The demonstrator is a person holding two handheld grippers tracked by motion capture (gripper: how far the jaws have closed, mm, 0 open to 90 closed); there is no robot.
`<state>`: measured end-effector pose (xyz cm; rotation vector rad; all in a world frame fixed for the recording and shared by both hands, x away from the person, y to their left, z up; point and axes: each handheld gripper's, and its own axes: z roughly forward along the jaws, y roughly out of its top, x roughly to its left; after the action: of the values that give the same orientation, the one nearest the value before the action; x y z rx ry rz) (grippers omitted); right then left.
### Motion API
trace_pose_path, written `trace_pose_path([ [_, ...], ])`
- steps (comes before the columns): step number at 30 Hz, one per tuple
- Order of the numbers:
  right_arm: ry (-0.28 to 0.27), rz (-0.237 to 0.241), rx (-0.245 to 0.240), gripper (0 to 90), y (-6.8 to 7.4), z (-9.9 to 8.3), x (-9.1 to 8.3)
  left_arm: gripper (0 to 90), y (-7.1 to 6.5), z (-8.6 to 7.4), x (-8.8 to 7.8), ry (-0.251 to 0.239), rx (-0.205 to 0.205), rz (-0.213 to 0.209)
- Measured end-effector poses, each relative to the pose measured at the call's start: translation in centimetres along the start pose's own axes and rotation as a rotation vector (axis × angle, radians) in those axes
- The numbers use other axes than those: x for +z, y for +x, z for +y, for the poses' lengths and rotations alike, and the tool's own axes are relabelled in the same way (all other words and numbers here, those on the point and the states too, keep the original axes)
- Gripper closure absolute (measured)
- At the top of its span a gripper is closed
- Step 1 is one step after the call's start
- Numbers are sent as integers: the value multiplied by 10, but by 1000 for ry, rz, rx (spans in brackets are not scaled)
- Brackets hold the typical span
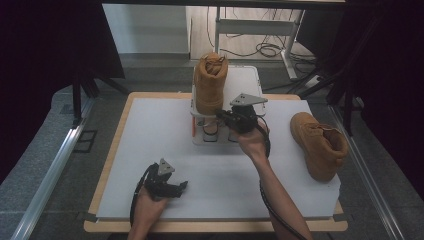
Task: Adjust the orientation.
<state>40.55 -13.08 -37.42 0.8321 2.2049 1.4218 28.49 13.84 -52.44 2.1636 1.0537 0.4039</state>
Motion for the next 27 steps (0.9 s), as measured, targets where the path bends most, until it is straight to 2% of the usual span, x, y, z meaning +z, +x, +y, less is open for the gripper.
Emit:
trace_pose_path([
  [3, -5, 0, 7, 896, 2, 0, 3, 142, 0, 0, 0, 0, 0, 0],
  [9, 0, -13, -19, 892, 5, 1, 3, 142, 0, 0, 0, 0, 0, 0],
  [16, -28, -13, -28, 820, 10, -1, -4, 142, 0, 0, 0, -2, 1, 1],
  [19, -38, -17, -27, 761, 10, -3, -8, 143, 0, 0, 0, -2, 0, 1],
  [27, -49, -9, 1, 530, 3, -11, -19, 142, -1, 0, 0, -5, -5, 1],
])
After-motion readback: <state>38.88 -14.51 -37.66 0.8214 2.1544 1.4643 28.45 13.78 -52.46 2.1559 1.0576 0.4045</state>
